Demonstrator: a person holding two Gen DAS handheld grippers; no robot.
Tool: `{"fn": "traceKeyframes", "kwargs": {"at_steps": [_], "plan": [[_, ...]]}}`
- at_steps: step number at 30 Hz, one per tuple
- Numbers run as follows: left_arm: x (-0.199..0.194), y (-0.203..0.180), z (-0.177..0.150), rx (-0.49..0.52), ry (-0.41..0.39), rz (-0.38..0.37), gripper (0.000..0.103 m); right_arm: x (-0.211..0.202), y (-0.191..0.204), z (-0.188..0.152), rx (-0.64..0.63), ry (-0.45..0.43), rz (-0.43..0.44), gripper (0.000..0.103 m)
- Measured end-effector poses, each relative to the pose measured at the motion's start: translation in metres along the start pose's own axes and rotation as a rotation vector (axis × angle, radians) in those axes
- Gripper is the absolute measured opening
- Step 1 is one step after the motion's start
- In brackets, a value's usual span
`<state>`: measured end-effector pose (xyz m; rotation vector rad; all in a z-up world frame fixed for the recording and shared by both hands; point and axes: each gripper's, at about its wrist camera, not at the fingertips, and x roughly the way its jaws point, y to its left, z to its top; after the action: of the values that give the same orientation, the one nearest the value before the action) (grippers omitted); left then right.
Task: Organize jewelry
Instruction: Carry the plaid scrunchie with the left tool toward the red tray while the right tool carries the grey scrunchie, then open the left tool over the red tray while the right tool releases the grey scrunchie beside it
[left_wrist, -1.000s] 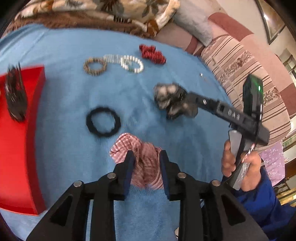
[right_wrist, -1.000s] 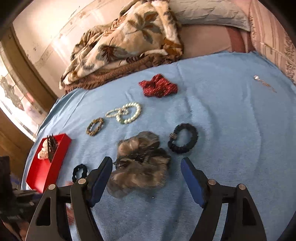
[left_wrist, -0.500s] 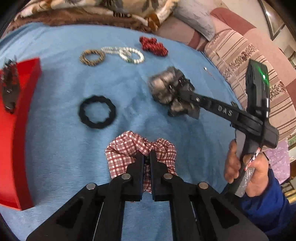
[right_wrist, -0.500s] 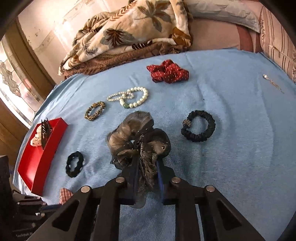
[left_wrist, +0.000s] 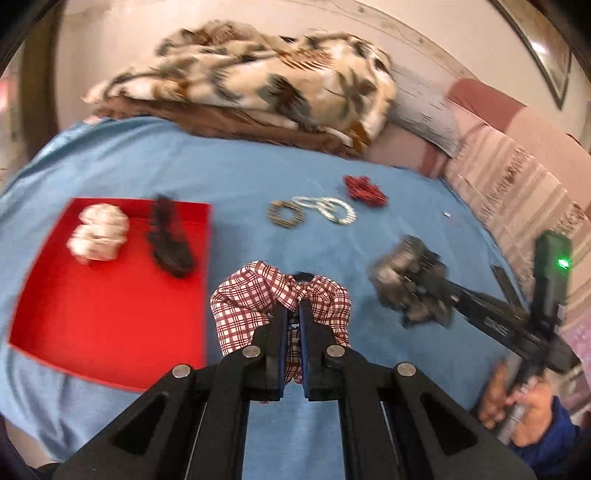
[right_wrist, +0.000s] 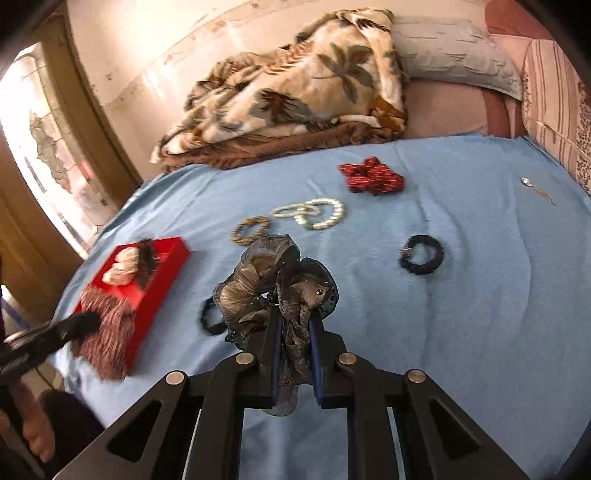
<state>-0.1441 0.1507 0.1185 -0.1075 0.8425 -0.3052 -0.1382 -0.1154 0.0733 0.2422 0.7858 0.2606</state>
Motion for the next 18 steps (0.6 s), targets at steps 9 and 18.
{"fn": "traceKeyframes", "kwargs": {"at_steps": [9,18], "plan": [[-0.012,0.054,-0.002,-0.047,-0.057,0.175,0.006,0.008,0.059,0.000,-0.086,0.066,0.098,0.015],[-0.021,0.113,0.004,-0.094,-0.063,0.304,0.006,0.031,0.132,0.009,-0.193,0.122,0.193,0.015]]}}
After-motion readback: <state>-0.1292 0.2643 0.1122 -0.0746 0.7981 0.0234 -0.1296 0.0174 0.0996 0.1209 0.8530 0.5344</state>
